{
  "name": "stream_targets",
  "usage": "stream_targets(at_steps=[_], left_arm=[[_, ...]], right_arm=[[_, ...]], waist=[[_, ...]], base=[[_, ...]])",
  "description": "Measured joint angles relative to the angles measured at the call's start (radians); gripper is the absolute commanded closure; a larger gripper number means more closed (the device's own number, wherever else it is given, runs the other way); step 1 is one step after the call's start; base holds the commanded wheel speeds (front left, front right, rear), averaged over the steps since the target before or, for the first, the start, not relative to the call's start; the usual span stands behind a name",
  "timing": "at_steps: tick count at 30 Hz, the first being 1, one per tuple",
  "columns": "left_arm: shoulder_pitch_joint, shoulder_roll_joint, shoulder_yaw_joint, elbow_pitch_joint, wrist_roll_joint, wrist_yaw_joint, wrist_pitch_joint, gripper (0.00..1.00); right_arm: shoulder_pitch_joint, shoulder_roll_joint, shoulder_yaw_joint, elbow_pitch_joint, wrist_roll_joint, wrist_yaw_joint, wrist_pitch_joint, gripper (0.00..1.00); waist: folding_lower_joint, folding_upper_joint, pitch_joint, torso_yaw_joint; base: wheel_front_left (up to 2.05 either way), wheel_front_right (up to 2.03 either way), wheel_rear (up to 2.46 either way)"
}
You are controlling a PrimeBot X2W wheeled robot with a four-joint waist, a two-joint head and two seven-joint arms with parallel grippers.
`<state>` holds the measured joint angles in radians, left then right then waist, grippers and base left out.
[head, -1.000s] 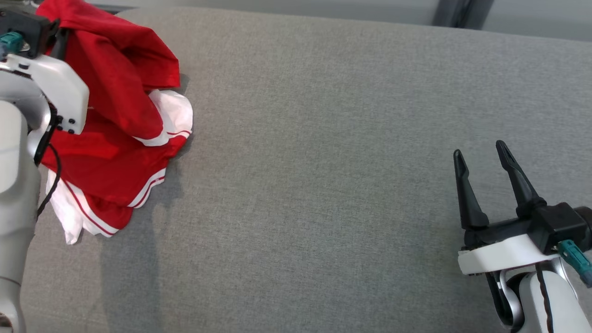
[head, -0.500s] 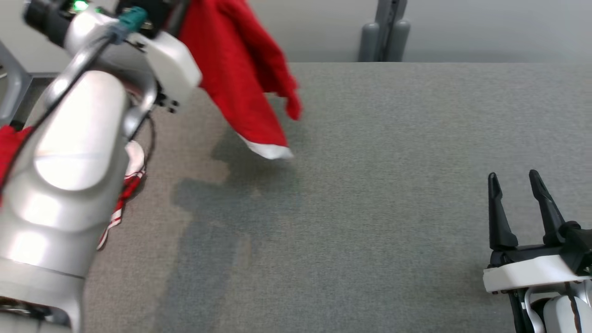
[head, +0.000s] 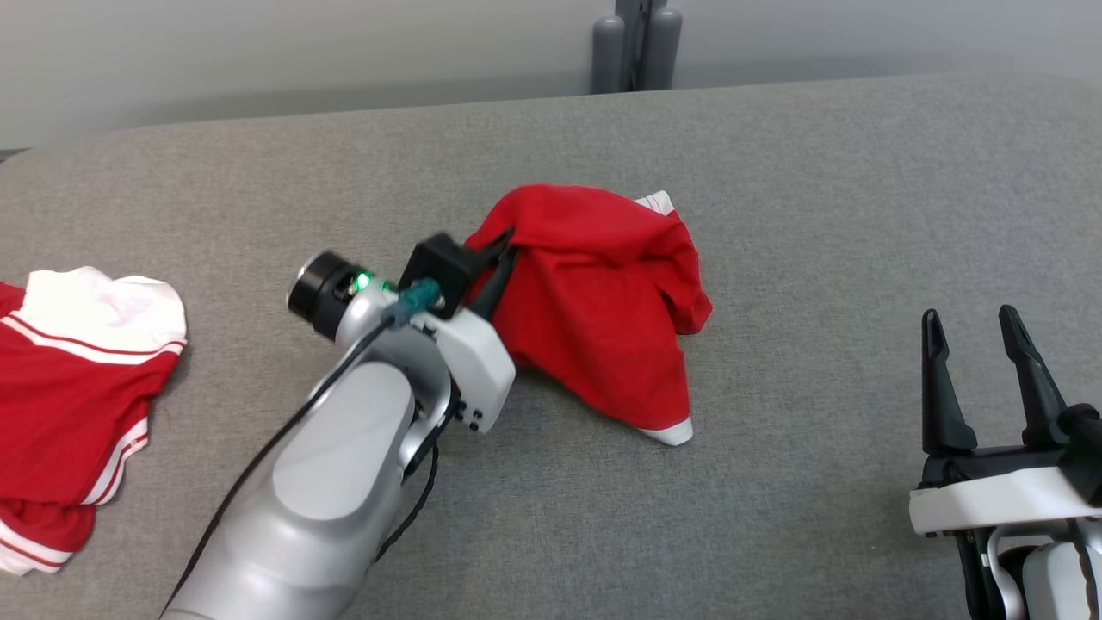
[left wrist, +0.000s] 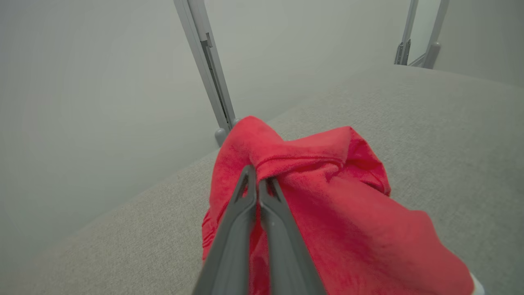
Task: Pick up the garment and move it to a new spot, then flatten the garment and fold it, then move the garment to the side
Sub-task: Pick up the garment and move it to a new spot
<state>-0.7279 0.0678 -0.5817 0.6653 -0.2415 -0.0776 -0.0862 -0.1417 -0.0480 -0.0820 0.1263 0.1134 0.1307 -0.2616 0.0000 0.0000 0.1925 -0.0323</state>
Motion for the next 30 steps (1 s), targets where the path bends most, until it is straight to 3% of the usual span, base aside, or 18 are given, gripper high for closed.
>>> stream_targets(at_steps=[12,13,15,30], left_arm=[[0.061,-0.013,-0.022,0.232,-0.020,0.023,-0.154,1.00],[0.065,-0.014,-0.022,0.233,-0.024,0.028,-0.162,0.75],[0.069,-0.015,-0.019,0.225,-0.030,0.035,-0.171,0.00],[0.323,-0.010,0.171,-0.133,-0.040,0.076,-0.178,0.00]], right_arm=[[-0.013,0.000,-0.005,-0.004,-0.001,0.000,0.000,0.00],[-0.012,0.000,-0.005,-0.003,-0.001,0.000,0.000,0.00],[-0.012,0.000,-0.005,-0.003,-0.003,0.000,0.000,0.00],[0.025,0.000,0.006,-0.012,-0.039,0.000,0.000,0.00]], waist=[[0.0000,0.0000,0.023,-0.026],[0.0000,0.0000,0.021,-0.024],[0.0000,0.0000,0.013,-0.019],[0.0000,0.0000,-0.077,0.028]], base=[[0.00,0.00,0.00],[0.00,0.00,0.00],[0.00,0.00,0.00],[0.00,0.00,0.00]])
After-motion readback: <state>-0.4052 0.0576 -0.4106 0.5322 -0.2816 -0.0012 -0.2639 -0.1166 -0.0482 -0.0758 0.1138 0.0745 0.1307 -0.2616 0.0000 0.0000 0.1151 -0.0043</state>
